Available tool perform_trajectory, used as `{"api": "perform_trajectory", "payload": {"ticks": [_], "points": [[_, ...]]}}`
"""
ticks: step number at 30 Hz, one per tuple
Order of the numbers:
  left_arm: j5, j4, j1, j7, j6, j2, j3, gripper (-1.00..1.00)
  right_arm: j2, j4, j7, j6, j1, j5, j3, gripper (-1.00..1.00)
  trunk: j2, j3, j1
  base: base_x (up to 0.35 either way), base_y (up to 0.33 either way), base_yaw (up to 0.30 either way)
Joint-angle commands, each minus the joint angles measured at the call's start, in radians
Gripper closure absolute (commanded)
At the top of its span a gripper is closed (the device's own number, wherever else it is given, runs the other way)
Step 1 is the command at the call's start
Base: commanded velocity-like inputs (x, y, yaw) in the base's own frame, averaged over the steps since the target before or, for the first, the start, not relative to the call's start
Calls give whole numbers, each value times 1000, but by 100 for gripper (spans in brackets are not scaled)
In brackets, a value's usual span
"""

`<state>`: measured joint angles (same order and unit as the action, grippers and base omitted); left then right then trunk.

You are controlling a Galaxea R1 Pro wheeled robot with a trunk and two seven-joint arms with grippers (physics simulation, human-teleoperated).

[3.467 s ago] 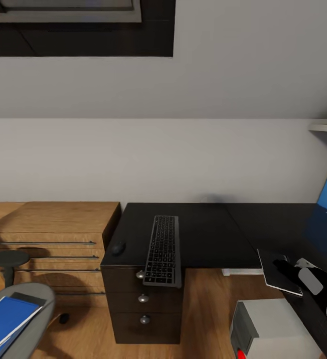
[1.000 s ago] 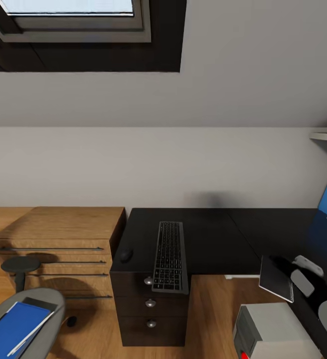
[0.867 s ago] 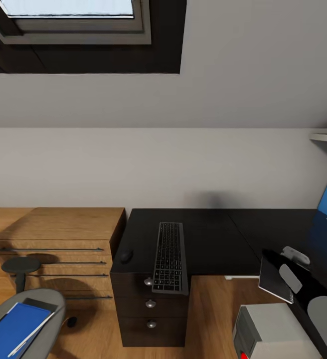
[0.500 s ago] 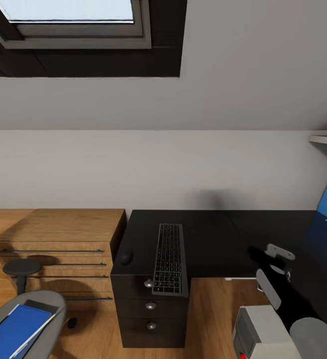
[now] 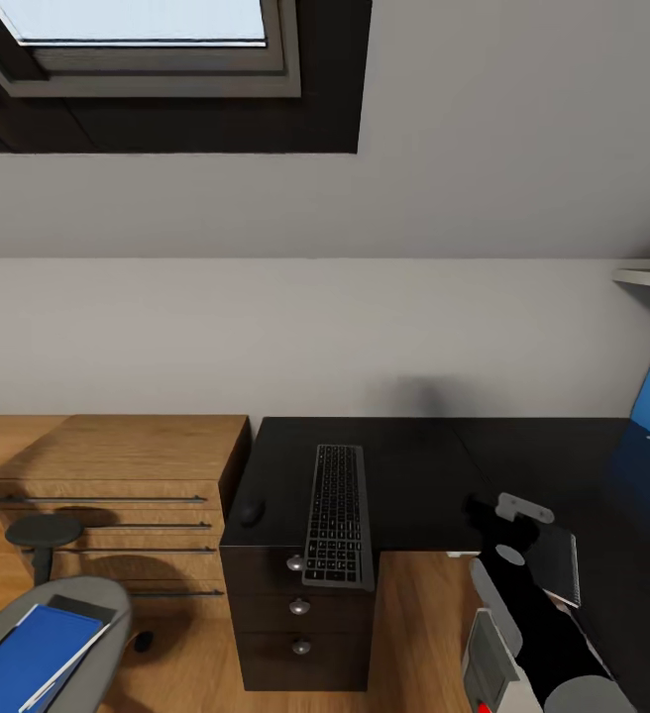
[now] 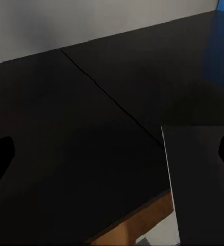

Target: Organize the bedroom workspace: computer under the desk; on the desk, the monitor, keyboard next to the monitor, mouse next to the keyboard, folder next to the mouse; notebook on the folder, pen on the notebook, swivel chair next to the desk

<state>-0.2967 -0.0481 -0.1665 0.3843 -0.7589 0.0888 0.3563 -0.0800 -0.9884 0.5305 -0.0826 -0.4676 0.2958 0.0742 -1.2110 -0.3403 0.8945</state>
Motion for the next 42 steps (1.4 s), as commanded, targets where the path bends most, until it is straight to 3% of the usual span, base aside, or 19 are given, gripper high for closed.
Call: {"api": "perform_trajectory", "payload": {"ticks": [1, 14, 36, 39, 40, 42], "points": [[-6, 1, -1, 5, -2, 0, 9, -100, 1, -3, 9, -6, 0, 2, 5, -100, -1, -1, 0, 0, 0, 0], [-7, 1, -1, 5, -2, -2, 9, -100, 17, -6, 11, -5, 3, -1, 7, -100, -1, -1, 0, -14, 0, 0], [-8, 1, -1, 6, -2, -3, 7, -100, 35, 2, 8, -2, 3, 2, 7, -100, -1, -1, 0, -319, 27, 0], [-11, -1, -1, 13, -6, -2, -5, -100, 41, 29, 4, 0, 3, 3, 9, -100, -8, -4, 4, -11, 3, -2], [-12, -1, -1, 15, -4, -1, -48, -100, 43, 48, -3, 1, 3, 7, 8, -100, -15, -7, 8, -2, 0, -159], [-12, -1, -1, 14, -3, -1, -62, -100, 43, 52, -5, 3, 3, 9, 8, -100, -29, -14, 15, -1, 0, -181]]}}
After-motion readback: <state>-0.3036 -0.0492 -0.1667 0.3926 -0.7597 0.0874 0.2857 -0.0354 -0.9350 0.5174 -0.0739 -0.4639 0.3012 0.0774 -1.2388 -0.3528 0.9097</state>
